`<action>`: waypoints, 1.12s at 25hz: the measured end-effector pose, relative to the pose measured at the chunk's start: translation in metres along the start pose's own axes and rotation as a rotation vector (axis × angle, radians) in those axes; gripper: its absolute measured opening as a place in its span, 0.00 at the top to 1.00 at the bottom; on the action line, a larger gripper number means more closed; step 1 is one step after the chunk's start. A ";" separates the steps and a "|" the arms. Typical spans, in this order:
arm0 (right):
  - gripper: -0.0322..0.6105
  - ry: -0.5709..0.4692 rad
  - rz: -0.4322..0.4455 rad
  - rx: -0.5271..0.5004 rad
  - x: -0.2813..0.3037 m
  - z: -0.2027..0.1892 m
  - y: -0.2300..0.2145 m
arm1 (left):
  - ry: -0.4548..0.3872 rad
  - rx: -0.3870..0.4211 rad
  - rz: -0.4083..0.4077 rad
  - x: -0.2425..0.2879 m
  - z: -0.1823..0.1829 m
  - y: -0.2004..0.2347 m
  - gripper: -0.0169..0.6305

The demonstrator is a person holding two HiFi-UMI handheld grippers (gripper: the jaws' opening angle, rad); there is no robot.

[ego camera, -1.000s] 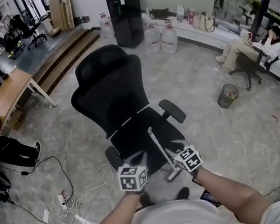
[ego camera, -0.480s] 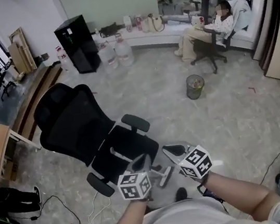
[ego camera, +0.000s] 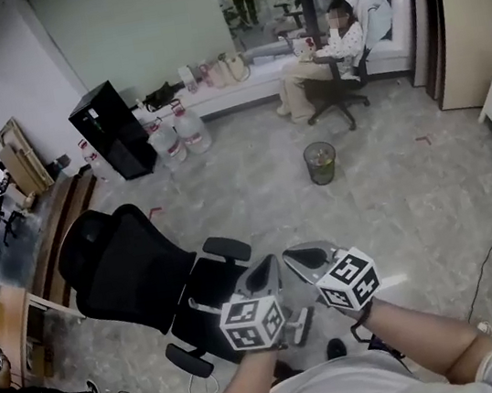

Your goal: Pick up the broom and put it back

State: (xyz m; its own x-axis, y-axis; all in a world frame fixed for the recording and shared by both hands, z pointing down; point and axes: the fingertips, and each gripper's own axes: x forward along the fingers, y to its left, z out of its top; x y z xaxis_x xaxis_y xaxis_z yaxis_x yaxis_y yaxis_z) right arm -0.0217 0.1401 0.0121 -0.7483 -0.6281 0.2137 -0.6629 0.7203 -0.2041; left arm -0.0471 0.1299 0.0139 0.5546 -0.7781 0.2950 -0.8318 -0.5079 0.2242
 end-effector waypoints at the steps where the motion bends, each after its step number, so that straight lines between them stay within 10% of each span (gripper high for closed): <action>1: 0.95 -0.009 -0.003 -0.001 -0.004 0.005 -0.001 | -0.005 0.005 -0.006 0.003 0.004 -0.004 0.96; 28: 0.95 -0.054 -0.009 -0.018 0.000 0.035 -0.010 | -0.040 -0.004 -0.002 0.016 0.029 -0.006 0.96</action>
